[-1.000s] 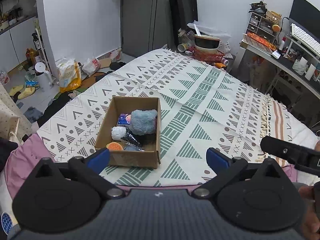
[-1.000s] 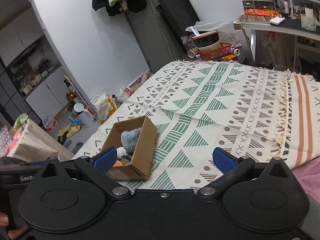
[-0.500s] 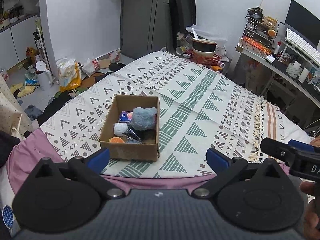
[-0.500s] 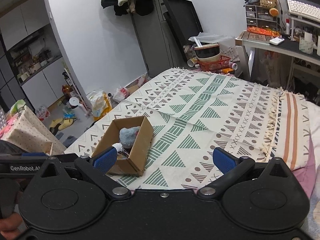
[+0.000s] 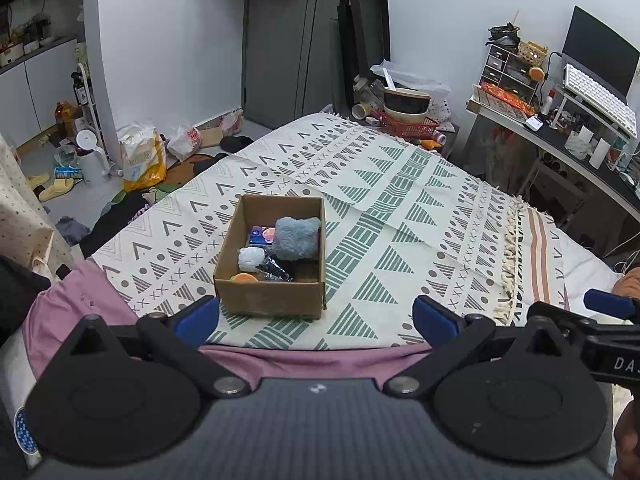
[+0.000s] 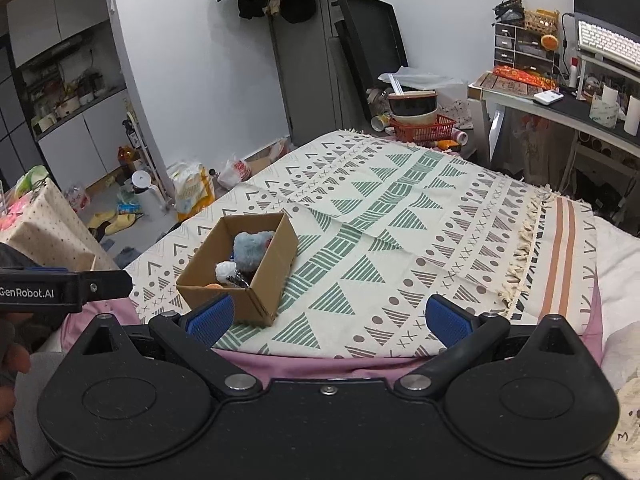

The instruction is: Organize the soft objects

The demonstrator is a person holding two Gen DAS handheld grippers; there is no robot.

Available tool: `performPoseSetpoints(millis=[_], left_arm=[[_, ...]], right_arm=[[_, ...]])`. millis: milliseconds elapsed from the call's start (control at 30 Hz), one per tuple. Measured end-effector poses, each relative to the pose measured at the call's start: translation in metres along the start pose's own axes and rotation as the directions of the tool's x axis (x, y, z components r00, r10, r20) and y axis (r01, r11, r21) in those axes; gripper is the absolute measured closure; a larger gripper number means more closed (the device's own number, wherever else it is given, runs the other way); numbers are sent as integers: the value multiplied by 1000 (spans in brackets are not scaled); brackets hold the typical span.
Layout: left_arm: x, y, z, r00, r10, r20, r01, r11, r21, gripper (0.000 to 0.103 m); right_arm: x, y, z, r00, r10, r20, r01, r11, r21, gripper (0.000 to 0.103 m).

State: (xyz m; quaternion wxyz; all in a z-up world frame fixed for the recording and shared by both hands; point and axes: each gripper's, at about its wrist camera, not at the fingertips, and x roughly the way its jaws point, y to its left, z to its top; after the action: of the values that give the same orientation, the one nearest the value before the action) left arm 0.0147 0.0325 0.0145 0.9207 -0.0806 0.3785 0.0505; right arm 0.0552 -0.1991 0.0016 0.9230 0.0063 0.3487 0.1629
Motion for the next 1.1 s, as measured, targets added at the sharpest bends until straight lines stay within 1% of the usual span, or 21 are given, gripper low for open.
performPoseSetpoints(millis=[167,300,800,1100], left_arm=[[-6,1,-5,1000,6,3,-6,1000,16,1],[-11,2,-7,1000,10,9,-10,1000,25,1],[-20,9,-10,998,63,24,-64,997,44,1],[-21,13,-10,998,58,18,-59,998,37,1]], right_arm=[[-7,1,1,1000,1,14,-1,1000,7,0],[-10,5,-2,1000,3,15,-3,1000,-13,0],[-14,15,-3,1000,13,10,-13,999,-37,0],[-16,19,-3,1000,13,15,-12,999,-44,0]])
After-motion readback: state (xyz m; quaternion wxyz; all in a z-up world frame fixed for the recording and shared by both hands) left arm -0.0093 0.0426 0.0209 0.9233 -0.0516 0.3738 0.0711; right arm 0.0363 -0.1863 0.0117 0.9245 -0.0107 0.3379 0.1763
